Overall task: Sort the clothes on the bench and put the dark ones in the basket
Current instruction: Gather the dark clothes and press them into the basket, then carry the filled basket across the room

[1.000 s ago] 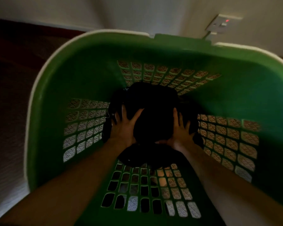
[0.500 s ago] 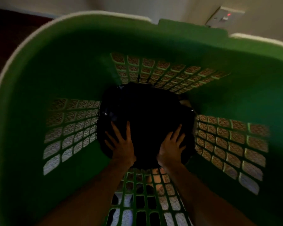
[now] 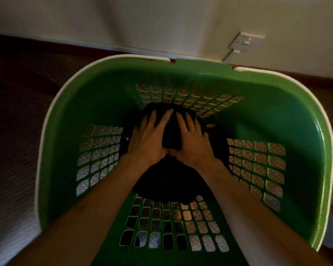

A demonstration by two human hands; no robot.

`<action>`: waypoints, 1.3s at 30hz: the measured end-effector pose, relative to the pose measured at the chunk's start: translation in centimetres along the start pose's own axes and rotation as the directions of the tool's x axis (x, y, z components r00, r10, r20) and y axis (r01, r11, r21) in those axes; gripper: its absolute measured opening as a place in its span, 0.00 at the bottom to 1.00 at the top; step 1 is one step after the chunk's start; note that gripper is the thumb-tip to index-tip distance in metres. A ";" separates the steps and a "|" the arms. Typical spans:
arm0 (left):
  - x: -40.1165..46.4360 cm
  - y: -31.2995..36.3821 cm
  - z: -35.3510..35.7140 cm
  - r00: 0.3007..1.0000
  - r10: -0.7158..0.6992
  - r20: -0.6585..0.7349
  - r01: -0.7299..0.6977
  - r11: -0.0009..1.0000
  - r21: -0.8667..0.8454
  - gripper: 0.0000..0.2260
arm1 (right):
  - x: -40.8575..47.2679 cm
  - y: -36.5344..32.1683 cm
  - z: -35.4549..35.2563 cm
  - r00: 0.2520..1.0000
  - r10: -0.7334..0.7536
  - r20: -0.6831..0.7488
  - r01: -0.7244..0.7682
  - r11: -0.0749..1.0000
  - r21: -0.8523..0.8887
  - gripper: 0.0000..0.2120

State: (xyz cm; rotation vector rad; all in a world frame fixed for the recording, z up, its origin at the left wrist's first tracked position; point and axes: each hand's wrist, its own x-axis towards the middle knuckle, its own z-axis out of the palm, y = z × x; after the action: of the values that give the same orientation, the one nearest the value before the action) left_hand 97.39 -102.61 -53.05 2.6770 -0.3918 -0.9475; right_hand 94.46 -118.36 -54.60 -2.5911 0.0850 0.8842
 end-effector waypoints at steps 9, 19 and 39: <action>1.6 -1.2 -3.4 0.937 -0.035 0.347 -0.041 0.977 0.208 0.50 | 1.0 1.9 -1.8 0.982 0.091 0.165 -0.123 0.973 0.195 0.59; -17.9 1.4 -13.8 0.757 0.051 -0.652 -0.217 0.960 -0.177 0.11 | -15.2 3.0 -13.6 0.694 0.168 -0.700 0.138 0.924 0.358 0.10; -28.2 5.8 -16.9 0.726 -0.684 0.069 0.428 0.370 -0.825 0.36 | -30.0 0.8 -15.7 0.732 0.679 0.052 -0.424 0.394 0.816 0.27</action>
State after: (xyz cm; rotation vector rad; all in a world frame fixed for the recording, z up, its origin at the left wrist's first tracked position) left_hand 86.20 -95.55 -22.40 1.9603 0.9245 -0.6003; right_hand 79.38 -127.35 -25.63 -1.7508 1.2398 0.4387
